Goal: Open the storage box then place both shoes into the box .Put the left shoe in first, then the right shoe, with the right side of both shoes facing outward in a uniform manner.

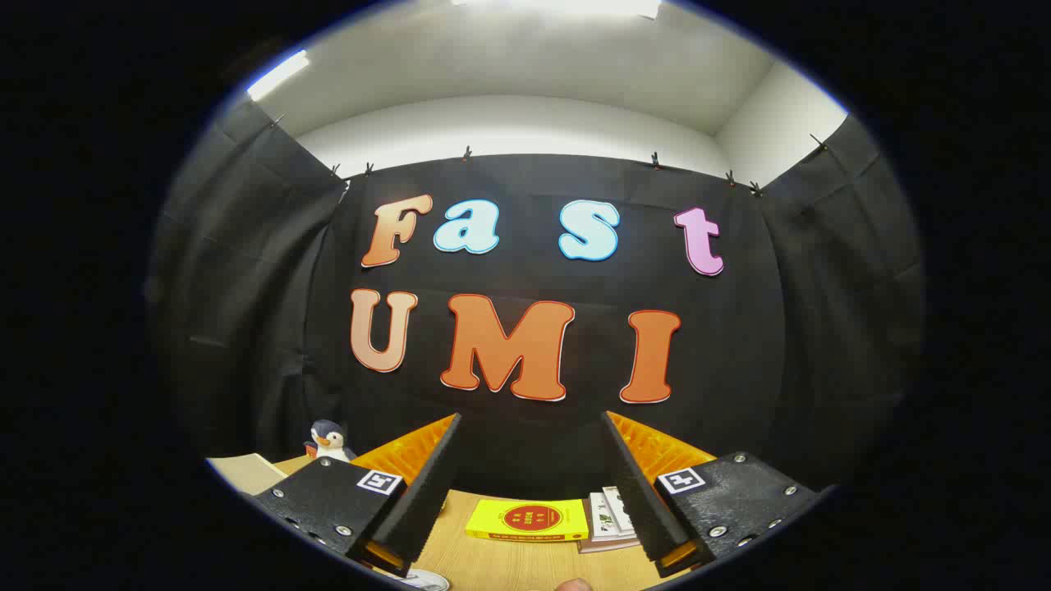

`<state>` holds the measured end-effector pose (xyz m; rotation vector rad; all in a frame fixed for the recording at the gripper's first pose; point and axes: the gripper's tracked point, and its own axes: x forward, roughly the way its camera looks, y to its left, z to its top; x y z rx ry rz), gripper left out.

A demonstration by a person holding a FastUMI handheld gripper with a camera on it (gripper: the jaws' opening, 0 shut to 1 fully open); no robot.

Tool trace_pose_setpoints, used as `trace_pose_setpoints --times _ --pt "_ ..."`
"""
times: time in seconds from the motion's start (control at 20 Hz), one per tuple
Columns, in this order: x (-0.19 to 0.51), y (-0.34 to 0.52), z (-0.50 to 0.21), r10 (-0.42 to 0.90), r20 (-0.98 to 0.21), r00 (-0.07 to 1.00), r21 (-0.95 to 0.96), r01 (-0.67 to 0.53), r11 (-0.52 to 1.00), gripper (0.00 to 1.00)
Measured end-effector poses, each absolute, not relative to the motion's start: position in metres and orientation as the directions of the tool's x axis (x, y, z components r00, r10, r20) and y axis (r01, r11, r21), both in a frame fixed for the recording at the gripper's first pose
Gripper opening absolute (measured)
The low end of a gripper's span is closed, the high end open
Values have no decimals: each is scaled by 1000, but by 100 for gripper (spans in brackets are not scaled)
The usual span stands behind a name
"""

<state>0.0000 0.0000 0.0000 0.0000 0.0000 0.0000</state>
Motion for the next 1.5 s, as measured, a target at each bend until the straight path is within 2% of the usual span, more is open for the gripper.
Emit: trace_pose_setpoints --times 0.85,1.05,1.15,1.25,1.35,1.5 --pt "6 44 -7 76 -27 997 30 -75 997 97" --pt "0 65 -40 131 -135 982 81 -121 989 97" --pt "-6 89 -59 202 -199 959 150 -174 973 97" --pt "-16 116 -82 300 -273 914 233 -239 943 97" --pt "-24 131 -115 337 -374 864 280 -241 929 97" --pt "-37 161 -138 407 -438 801 350 -266 898 96"
